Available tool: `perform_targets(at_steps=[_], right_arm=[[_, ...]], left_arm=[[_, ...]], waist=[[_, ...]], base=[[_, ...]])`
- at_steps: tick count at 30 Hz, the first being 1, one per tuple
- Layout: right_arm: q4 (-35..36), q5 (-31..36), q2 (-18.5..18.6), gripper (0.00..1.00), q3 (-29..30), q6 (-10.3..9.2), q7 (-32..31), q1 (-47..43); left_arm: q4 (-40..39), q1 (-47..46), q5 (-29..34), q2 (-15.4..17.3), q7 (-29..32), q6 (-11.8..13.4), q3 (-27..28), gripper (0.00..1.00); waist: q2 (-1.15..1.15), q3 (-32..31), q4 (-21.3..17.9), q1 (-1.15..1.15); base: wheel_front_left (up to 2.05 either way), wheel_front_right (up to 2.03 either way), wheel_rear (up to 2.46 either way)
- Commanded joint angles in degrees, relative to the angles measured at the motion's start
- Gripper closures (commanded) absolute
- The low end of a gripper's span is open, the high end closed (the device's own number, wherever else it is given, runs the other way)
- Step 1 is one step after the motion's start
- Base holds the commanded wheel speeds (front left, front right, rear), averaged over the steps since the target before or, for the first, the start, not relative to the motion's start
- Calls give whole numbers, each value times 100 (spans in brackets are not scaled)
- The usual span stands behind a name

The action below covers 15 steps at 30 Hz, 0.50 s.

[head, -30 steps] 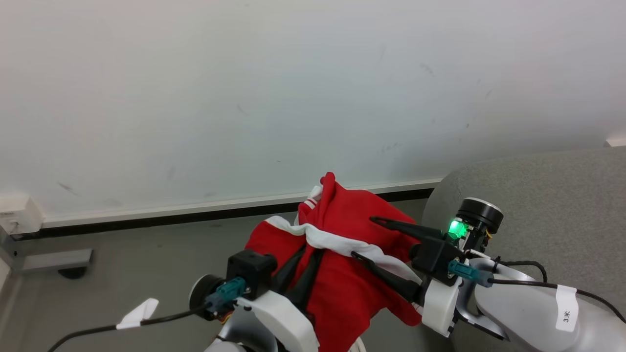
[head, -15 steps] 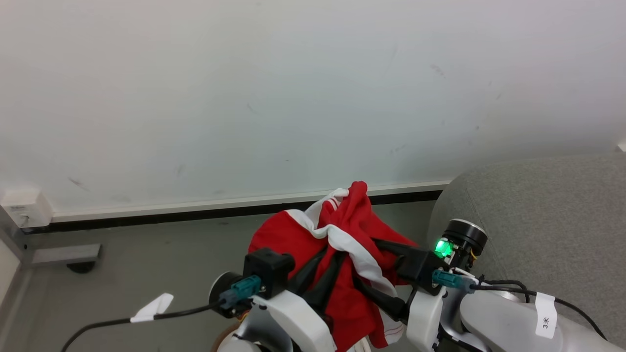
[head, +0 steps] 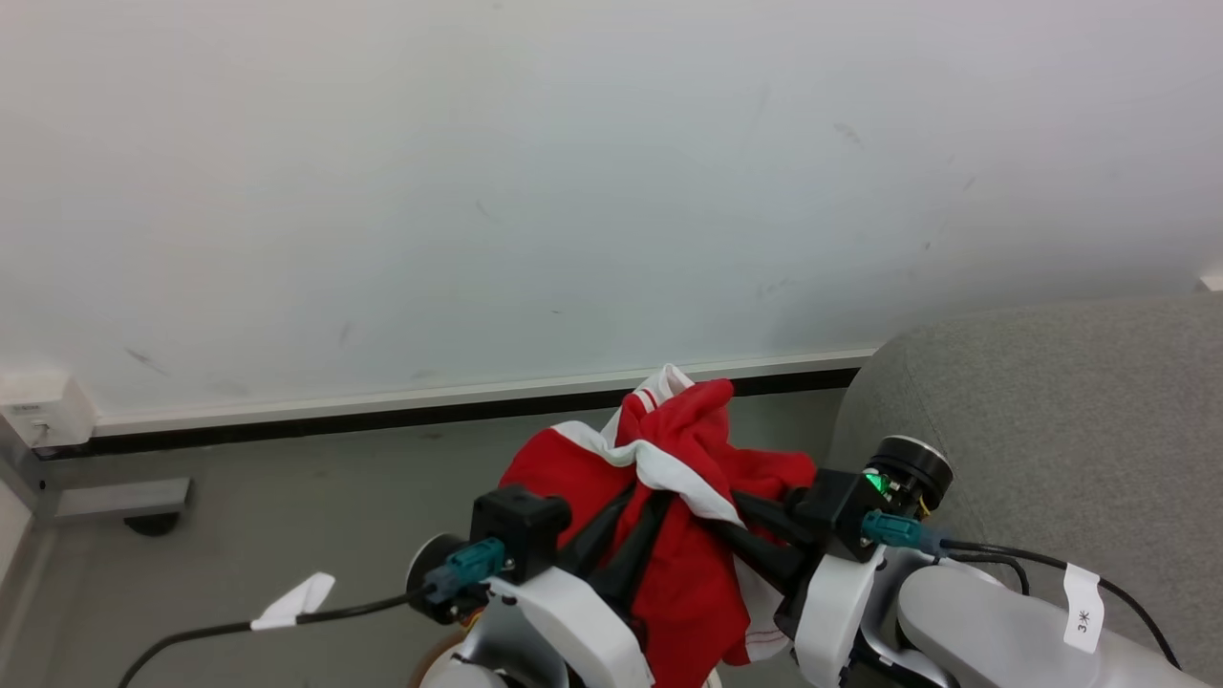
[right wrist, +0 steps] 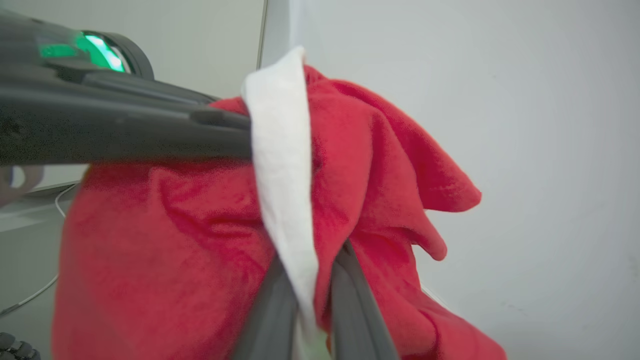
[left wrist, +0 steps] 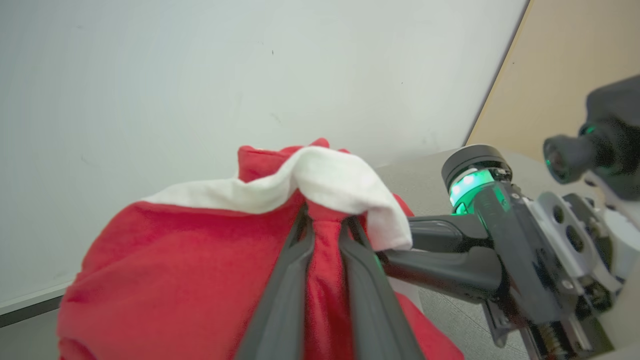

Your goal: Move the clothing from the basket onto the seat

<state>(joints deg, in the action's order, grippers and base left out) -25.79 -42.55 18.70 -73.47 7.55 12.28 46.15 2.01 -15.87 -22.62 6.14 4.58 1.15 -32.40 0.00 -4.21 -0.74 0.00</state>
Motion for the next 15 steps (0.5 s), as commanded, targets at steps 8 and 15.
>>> perform_targets(at_steps=[8,15], right_arm=[[-29,-466,15,100,11,-12,190,135],[-120,-819,76,100,11,-12,284,325]], left_arm=[[146,6,40,82,-81,58,-31,0],[221,59,58,162,-28,31,-91,0]], waist=[[0,14,-20,0],[0,16,-24,0]], base=[[0,0,0],[0,0,0]])
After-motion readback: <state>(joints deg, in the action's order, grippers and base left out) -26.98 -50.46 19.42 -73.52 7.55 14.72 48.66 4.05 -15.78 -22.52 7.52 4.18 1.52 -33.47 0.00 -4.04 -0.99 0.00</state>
